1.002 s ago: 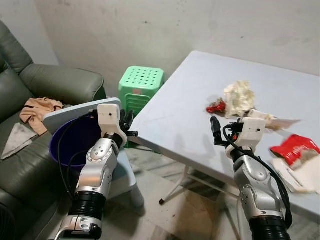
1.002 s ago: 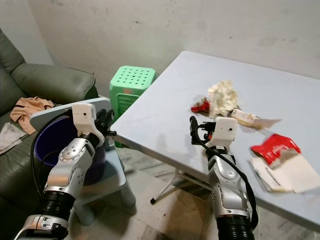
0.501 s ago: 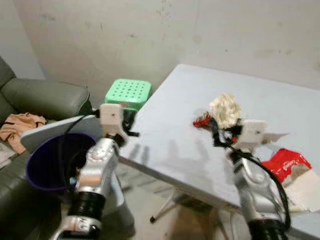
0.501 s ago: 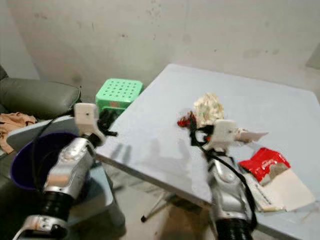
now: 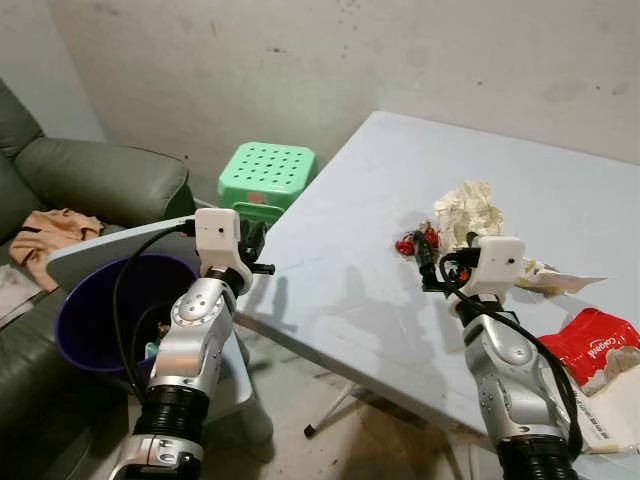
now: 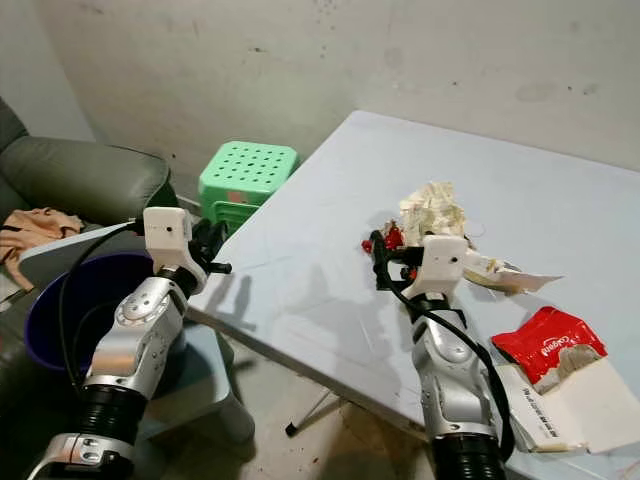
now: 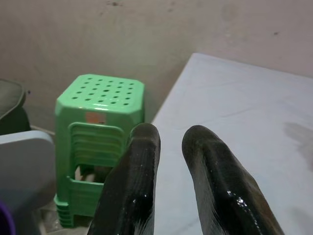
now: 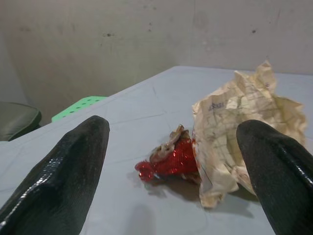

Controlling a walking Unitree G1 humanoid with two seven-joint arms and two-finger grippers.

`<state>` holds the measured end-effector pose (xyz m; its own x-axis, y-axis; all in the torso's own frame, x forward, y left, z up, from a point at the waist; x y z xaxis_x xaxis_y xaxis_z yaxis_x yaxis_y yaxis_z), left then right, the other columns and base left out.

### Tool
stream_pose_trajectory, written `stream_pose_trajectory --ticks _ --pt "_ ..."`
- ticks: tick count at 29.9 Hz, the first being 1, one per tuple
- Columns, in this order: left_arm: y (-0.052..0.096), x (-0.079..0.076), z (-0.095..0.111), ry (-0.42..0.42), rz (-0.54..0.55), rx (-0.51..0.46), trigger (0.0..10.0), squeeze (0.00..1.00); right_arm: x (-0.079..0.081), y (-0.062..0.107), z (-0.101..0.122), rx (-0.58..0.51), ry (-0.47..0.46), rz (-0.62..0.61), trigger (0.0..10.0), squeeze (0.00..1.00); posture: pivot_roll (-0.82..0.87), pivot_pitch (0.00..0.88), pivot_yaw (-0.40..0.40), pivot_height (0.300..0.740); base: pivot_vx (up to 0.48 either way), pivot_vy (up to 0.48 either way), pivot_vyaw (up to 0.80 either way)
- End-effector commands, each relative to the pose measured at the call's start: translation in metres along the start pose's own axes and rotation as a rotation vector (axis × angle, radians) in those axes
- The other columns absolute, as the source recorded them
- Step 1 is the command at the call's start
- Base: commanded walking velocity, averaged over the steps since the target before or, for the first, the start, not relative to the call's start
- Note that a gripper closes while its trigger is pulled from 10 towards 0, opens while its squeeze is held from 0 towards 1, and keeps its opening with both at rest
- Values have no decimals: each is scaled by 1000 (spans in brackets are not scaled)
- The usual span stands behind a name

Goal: Picking trash to rubbish bin

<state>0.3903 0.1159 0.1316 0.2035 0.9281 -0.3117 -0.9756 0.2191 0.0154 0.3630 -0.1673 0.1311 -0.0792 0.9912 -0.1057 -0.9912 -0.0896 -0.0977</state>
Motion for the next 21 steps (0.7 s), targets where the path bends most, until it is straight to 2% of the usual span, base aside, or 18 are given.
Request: stream_pose_trajectory --ticks 1,8,12,15,18,19,20,21 --pt "1 -2 5 -15 -9 -12 10000 0 -2 1 2 -1 -4 6 10000 0 74 31 -13 740 0 0 0" --pt "3 -6 3 -20 -29 -8 10000 0 -3 0 -2 21 -4 -13 10000 0 77 42 -13 740 0 0 0" --pt "4 -15 0 -31 -71 6 10000 0 -3 -4 -3 35 -3 -18 10000 0 79 52 -11 740 0 0 0" --pt "5 -24 -1 -47 -109 13 10000 0 -4 -10 -1 38 5 -19 10000 0 82 58 -14 740 0 0 0" --pt "7 -39 -4 -60 -174 26 10000 0 -6 -20 2 38 20 -21 10000 0 85 65 -14 740 0 0 0" --pt "7 -39 -4 -60 -174 26 10000 0 -6 -20 2 38 20 -21 10000 0 85 65 -14 740 0 0 0" --pt "9 -50 -4 -55 -213 26 10000 0 -6 -28 4 37 33 -13 10000 0 90 73 -14 740 0 0 0" --pt "10 -53 -4 -53 -223 25 10000 0 -6 -31 5 38 38 -10 10000 0 90 73 -14 740 0 0 0"
Point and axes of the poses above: a point about 5 cm out from each wrist's last joint towards the gripper, its own y axis pointing back from the gripper into the wrist, its own z axis along the axis of the wrist's last joint, x = y × z, the point moved 5 cm from there along -y, pointing out of the wrist towards the gripper, and after that the axes turned 11 degrees about y, right-handed, at the moved point
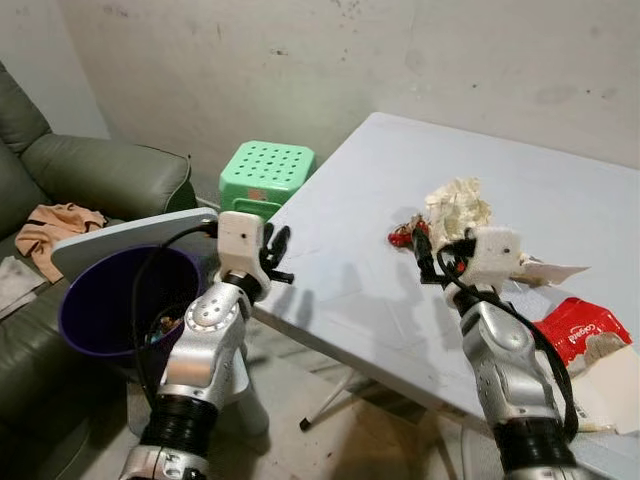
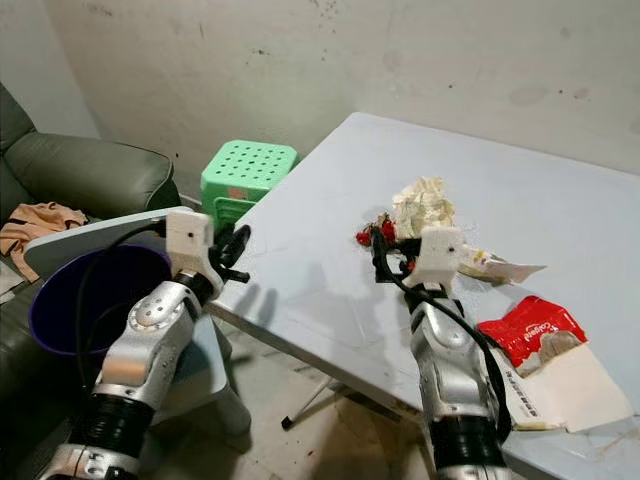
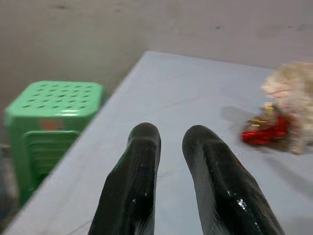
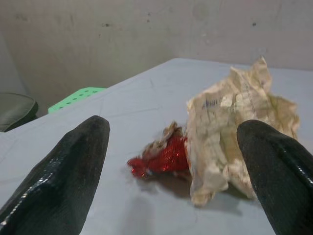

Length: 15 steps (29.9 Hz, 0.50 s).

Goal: Picking trash to rubbish bin

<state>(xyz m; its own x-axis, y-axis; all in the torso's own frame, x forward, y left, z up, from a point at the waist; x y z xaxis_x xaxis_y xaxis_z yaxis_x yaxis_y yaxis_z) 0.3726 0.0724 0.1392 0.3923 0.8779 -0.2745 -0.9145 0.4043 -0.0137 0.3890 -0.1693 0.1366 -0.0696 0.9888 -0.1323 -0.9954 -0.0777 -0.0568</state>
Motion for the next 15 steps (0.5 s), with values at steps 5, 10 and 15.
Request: stream_pose_trajectory --ticks 5,10,15 --pt "5 -21 1 -28 -67 3 10000 0 -3 -21 6 8 28 -7 10000 0 113 94 -17 740 0 0 0" --pt "10 -31 0 -33 -100 9 10000 0 -4 -36 8 41 43 -30 10000 0 132 108 -18 740 0 0 0" --pt "14 -32 1 -37 -98 15 10000 0 -7 -47 10 64 37 -54 10000 0 146 115 -22 740 0 0 0"
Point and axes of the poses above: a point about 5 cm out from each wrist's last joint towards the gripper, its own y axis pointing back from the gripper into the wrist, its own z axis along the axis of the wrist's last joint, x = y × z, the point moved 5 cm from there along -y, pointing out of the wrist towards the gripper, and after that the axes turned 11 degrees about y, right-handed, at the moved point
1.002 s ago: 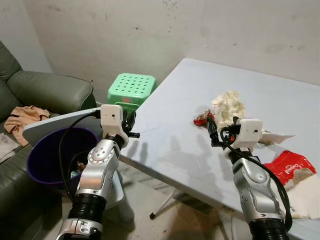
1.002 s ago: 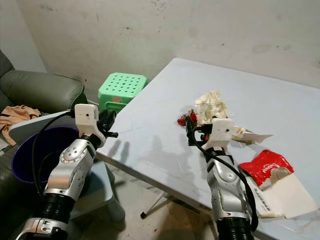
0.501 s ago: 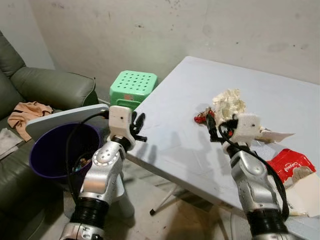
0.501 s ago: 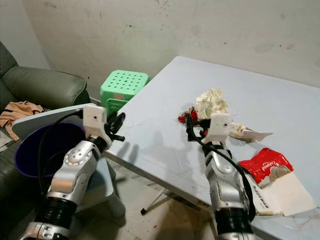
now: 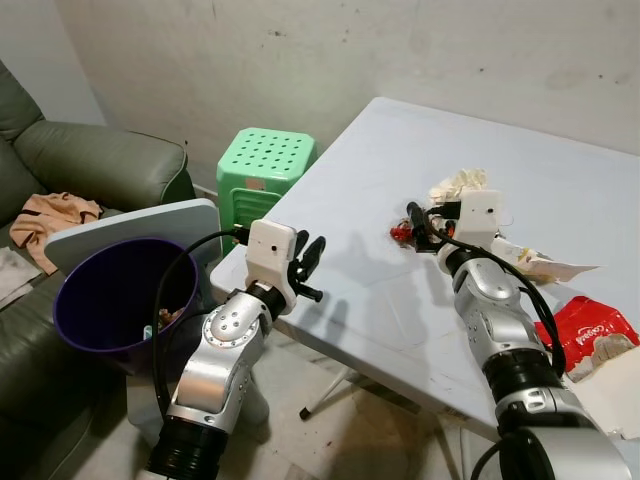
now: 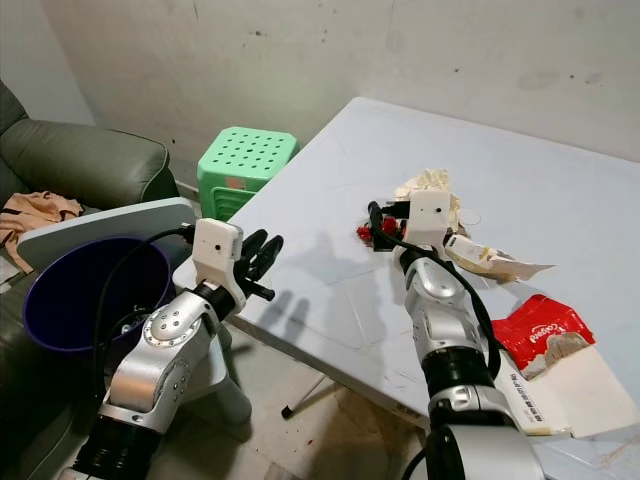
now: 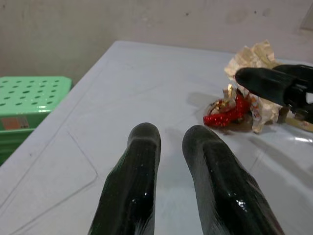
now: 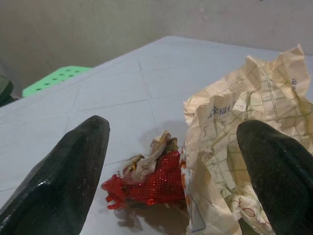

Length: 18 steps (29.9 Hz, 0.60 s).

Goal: Picking trash to rubbish bin

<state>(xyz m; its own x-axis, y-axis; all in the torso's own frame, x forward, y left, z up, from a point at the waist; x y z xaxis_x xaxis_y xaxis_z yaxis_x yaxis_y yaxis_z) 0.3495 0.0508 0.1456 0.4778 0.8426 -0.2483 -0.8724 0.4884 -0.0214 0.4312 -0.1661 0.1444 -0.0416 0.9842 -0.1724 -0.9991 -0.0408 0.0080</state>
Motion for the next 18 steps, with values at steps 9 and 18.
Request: stream_pose_trajectory --ticks 9,18 --pt "5 -1 3 -13 8 3 10000 0 -11 -11 7 33 -31 -72 4627 0 159 118 -27 740 0 0 0" --pt "5 0 4 -14 18 7 10000 0 -16 -14 9 30 -13 -96 0 0 162 112 -33 740 0 0 0"
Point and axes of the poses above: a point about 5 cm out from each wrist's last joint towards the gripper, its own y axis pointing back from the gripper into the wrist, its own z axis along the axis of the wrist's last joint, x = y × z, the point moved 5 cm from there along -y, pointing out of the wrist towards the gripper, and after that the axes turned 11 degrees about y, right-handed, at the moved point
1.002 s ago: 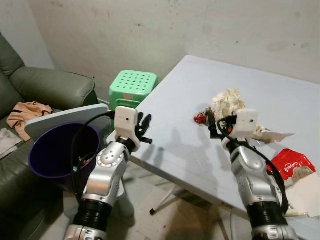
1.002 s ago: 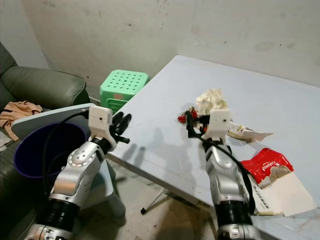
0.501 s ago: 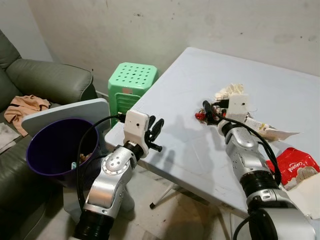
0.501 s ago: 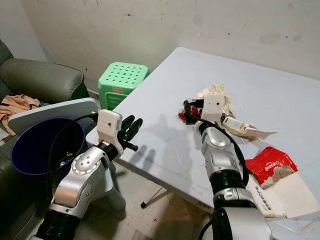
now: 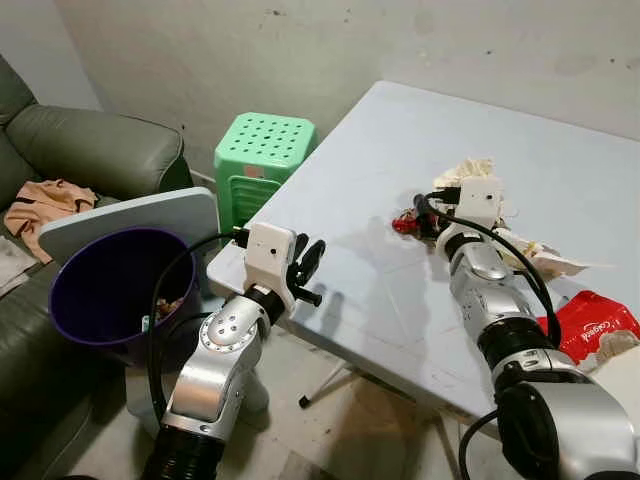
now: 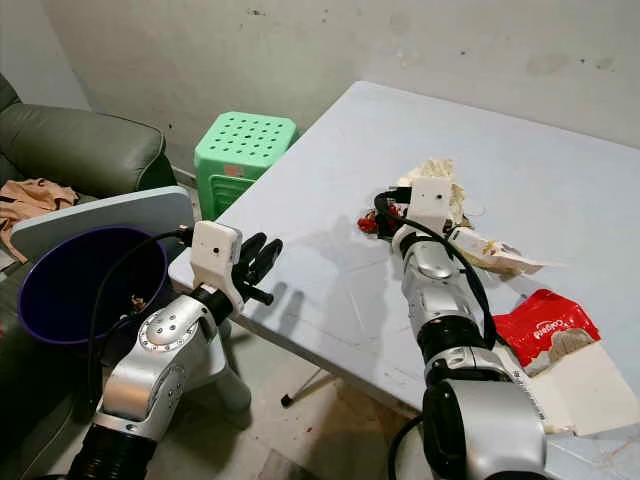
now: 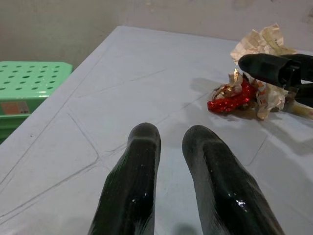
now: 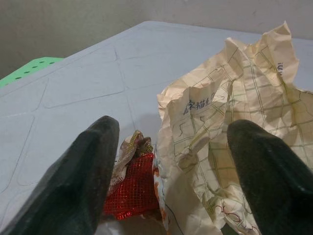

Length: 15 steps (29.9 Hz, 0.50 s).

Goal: Picking trash to rubbish bin

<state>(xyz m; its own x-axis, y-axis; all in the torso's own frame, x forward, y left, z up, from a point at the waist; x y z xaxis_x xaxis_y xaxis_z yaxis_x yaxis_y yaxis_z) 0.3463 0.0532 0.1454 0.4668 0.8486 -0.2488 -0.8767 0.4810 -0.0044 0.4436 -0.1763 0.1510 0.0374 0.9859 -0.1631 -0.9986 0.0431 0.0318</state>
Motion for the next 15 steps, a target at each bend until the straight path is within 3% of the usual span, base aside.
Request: stream_pose_trajectory --ticks 1,15 --pt "1 -1 4 -15 6 -9 10000 0 -4 -2 4 -7 1 -17 0 0 162 108 -34 740 0 0 0" --pt "1 -2 3 -22 16 -10 10000 0 -6 -1 -2 7 46 -7 0 0 167 98 -44 740 0 0 0"
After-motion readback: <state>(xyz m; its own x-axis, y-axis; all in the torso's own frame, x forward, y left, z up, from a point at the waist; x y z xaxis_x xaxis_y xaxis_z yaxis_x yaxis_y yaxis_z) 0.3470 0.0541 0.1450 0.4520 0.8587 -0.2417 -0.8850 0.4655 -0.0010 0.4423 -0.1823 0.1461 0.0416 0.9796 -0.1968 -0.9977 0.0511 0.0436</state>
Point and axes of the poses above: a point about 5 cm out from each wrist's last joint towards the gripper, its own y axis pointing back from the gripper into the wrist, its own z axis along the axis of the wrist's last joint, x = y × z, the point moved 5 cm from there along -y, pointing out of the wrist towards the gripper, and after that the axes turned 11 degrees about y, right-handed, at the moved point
